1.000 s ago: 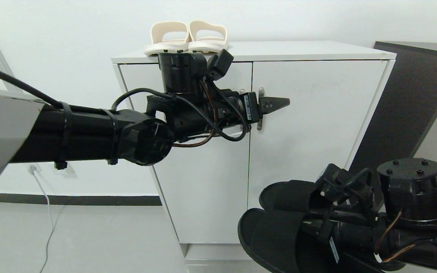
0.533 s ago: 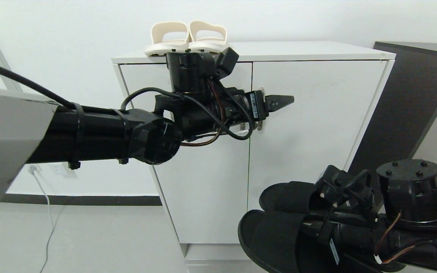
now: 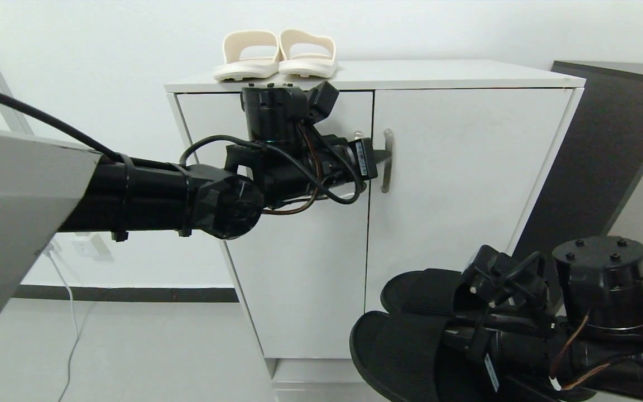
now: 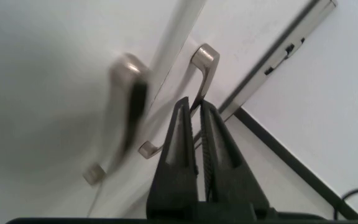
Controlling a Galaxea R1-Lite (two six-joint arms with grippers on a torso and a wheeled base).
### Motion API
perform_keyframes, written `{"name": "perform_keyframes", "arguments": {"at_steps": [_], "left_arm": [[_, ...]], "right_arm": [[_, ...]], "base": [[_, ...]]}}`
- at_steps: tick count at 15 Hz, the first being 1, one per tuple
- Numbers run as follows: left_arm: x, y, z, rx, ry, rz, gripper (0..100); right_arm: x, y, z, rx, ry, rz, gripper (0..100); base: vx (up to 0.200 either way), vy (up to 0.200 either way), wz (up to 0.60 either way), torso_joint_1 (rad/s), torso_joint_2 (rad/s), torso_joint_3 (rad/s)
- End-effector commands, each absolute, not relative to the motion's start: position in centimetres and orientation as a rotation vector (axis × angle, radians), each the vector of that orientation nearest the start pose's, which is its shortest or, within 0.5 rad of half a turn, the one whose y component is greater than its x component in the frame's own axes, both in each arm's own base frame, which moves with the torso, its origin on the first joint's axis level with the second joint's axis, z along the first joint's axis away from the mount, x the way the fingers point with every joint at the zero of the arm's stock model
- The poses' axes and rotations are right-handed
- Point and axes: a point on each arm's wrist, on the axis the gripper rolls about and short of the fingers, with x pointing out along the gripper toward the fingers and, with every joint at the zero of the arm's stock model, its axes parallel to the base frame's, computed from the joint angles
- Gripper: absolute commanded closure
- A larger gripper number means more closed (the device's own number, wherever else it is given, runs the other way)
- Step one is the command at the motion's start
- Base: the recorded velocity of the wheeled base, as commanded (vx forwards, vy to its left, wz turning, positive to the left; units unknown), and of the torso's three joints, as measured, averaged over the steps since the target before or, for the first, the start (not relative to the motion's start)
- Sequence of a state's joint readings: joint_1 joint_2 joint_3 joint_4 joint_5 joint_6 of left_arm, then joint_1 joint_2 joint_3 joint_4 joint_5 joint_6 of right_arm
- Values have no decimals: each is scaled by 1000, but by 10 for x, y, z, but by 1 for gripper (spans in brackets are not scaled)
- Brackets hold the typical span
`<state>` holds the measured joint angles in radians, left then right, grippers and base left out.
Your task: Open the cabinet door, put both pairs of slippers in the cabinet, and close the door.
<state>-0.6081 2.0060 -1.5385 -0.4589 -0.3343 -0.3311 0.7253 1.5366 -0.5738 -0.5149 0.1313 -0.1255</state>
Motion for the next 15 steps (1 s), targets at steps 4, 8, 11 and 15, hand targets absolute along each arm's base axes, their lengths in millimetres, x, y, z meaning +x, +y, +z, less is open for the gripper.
{"name": "perform_keyframes", "arguments": {"at_steps": [4, 8, 11, 15], "left_arm": [[323, -236, 266, -303, 170, -942, 100], [303, -232, 271, -300, 174, -963, 100], [285, -222, 271, -299, 168, -971, 100], [271, -206, 267, -295, 165, -959, 100]], "right_arm": [[177, 163, 152, -253, 397, 884, 100], [175, 163, 152, -240, 373, 921, 100], [173, 164, 150, -246, 379, 935, 100], [167, 167, 147, -256, 390, 962, 100]], "base": [[0, 0, 0, 0, 0, 0], [0, 0, 0, 0, 0, 0], [0, 0, 0, 0, 0, 0], [0, 0, 0, 0, 0, 0]]}}
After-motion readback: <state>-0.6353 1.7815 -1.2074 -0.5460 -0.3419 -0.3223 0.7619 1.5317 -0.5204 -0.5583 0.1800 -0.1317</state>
